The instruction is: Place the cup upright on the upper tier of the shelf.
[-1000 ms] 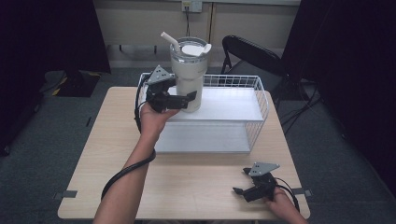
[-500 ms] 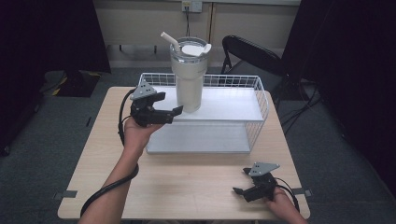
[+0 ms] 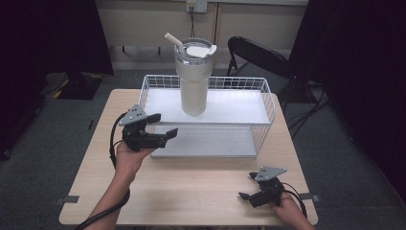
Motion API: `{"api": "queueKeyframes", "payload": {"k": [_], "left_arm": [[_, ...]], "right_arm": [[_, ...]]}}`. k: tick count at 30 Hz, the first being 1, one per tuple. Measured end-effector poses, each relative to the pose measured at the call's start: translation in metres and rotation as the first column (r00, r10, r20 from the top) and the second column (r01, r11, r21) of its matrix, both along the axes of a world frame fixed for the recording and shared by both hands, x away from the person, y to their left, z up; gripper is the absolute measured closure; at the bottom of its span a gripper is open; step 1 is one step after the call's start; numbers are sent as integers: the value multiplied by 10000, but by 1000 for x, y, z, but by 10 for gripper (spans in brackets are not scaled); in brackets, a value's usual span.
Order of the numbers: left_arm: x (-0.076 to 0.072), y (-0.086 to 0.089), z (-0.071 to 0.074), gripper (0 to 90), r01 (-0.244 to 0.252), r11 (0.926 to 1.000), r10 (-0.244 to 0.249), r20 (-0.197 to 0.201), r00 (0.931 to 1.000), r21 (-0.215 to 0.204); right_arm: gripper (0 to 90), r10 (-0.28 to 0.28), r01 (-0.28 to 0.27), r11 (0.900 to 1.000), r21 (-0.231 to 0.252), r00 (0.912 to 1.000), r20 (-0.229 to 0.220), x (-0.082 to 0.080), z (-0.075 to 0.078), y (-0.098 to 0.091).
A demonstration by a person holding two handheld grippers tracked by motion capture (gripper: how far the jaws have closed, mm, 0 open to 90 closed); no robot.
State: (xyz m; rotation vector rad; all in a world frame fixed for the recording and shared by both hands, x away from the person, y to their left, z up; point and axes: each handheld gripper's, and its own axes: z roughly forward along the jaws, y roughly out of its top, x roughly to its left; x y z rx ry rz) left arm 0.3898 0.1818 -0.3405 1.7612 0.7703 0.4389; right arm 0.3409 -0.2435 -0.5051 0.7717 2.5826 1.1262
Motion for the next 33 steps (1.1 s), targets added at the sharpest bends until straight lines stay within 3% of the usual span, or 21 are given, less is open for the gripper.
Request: {"api": "queueKeyframes", "payload": {"k": [8,19,33], "left_arm": [[-10,4,-17,155,80,9997,-75,-201,9998,243],[-18,19,-42,154,-4,9999,-4,-520,9986,-162],[-22,39,-73,155,-398,9991,385,-893,9953,-125]], "right_arm": [[115,-2,2,10000,2,10000,1,0,0,0],[114,0,0,10000,2,10000,1,0,0,0],[114,-1,1,10000,4,10000,3,0,0,0]]}}
